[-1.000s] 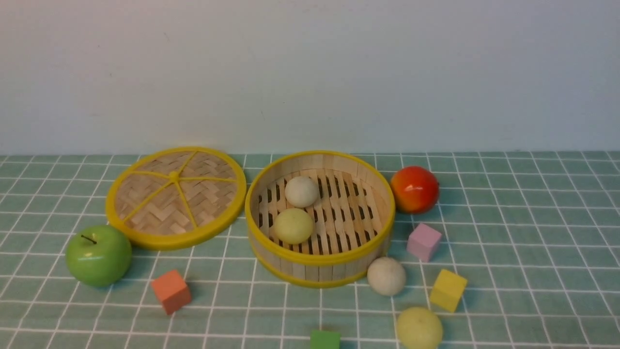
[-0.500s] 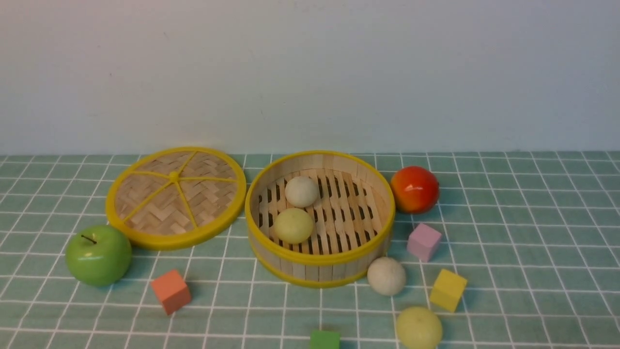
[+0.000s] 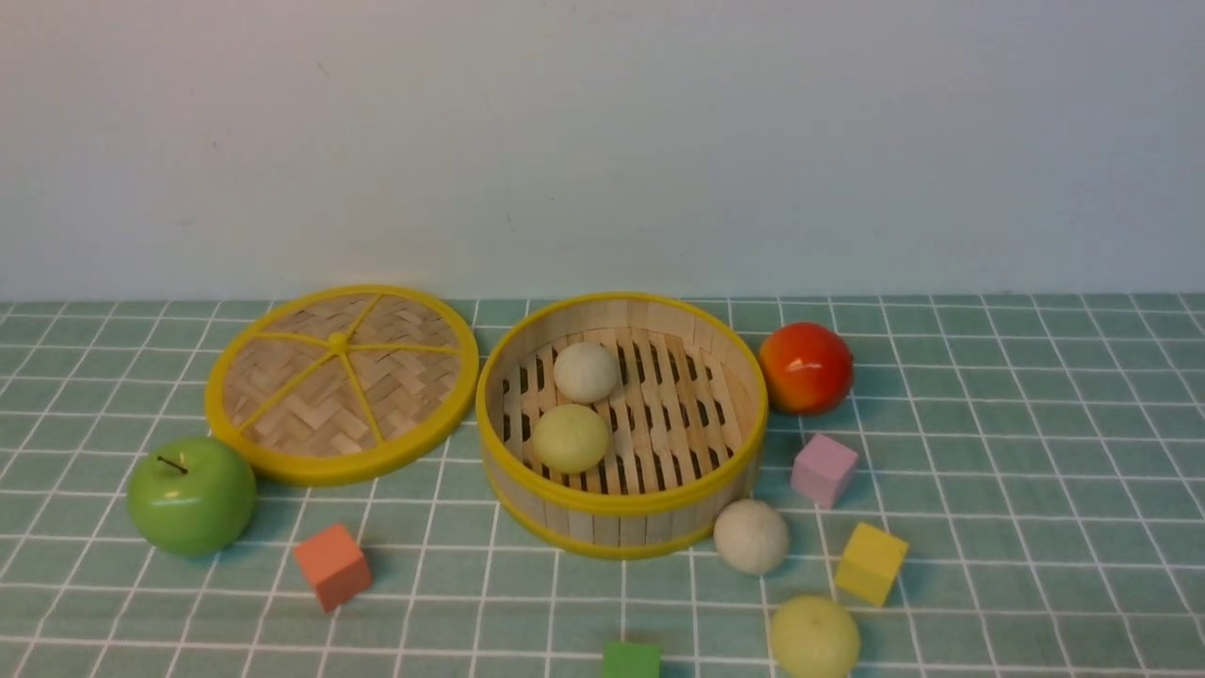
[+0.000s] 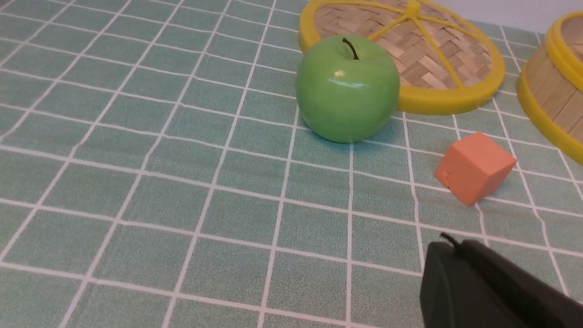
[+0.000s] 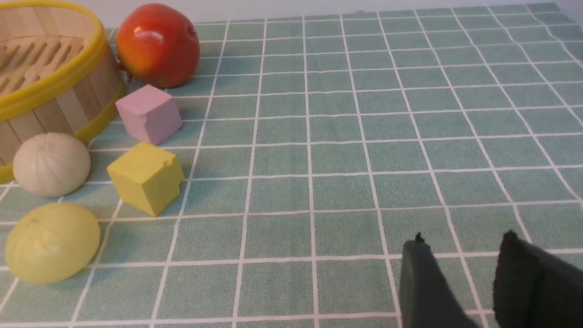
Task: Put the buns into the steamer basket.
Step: Use the right arm to grab a steamed stuffed bun, then use the right arm to put the steamed stuffed bun into the steamer, then use the right arm to grab a steamed stuffed bun
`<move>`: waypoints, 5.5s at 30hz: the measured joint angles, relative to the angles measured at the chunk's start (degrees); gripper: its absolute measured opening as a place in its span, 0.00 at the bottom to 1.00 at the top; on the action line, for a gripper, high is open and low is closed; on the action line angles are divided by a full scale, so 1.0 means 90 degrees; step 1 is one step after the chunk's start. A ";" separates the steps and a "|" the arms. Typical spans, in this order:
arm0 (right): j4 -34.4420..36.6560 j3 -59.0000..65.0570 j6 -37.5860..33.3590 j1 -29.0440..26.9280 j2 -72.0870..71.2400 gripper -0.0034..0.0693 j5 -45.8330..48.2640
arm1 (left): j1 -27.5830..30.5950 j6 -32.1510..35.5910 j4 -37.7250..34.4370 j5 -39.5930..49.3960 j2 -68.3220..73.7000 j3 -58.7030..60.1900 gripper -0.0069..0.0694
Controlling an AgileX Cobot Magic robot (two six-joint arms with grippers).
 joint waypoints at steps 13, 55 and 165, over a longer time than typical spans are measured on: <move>0.0305 0.0076 0.0054 0.0000 0.0000 0.38 -0.0888 | 0.0000 0.0000 0.0000 0.0000 0.0000 0.0000 0.09; 0.1587 -0.4039 0.0049 0.0006 0.5921 0.38 0.0683 | 0.0000 0.0003 0.0000 0.0000 0.0000 0.0007 0.12; 0.2994 -0.9668 -0.2040 0.2601 1.2548 0.54 0.0061 | 0.0000 0.0003 0.0000 0.0000 0.0000 0.0014 0.20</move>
